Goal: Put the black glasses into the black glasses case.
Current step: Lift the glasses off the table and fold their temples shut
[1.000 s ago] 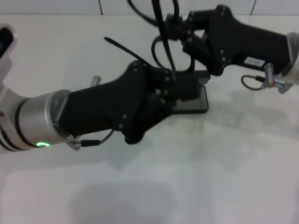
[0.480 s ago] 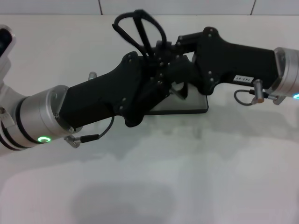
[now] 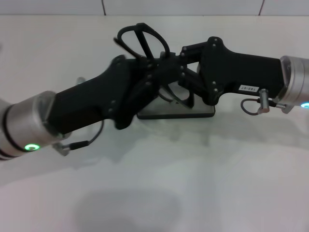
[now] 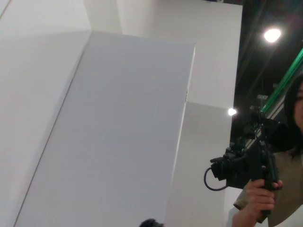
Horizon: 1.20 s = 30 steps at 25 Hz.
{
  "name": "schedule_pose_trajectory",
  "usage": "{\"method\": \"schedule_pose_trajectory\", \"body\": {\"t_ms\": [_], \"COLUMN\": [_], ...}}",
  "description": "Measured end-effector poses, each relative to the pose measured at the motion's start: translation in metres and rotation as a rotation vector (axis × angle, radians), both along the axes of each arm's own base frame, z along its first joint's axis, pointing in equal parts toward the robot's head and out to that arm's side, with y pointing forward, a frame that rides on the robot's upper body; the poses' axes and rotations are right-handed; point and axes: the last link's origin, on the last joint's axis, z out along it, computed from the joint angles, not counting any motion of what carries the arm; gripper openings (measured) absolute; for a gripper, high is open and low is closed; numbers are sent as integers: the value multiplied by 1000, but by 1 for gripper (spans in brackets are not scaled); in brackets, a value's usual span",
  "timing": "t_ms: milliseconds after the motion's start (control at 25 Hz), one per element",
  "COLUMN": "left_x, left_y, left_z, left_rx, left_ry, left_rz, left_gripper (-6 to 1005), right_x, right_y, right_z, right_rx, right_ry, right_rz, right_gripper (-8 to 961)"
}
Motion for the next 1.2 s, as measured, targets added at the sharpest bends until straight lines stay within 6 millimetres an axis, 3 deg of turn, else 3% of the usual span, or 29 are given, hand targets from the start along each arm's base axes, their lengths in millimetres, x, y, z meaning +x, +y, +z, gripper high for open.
{"method": "schedule_pose_trajectory", "body": {"t_ms": [200,240,480,720,1000,1200], "left_x": [-21,-36,-61,-69,-66,-64], "left_y": [-12,-20,-33,-37,-39,-39], "left_z": [17,29,51,59,48,41], "left_rx": [16,39,119,162,96,59], "left_ry": [11,10,8,2,46,71], "left_rz": [17,51,142,181,147,128], "left_gripper": [30,30,31,31,31,31], "right_x": [7,9,8,-9,-37,-51], "right_y": [1,2,7,8,13,11], "right_z": [4,3,-6,-24,-17,15], "right_rx": [46,53,127,287,367,338], "right_ry": [-63,-107,-576,-791,-648,-347], "right_rz": [-15,-17,21,96,65,34], "right_gripper": [70,70,71,71,71,72]}}
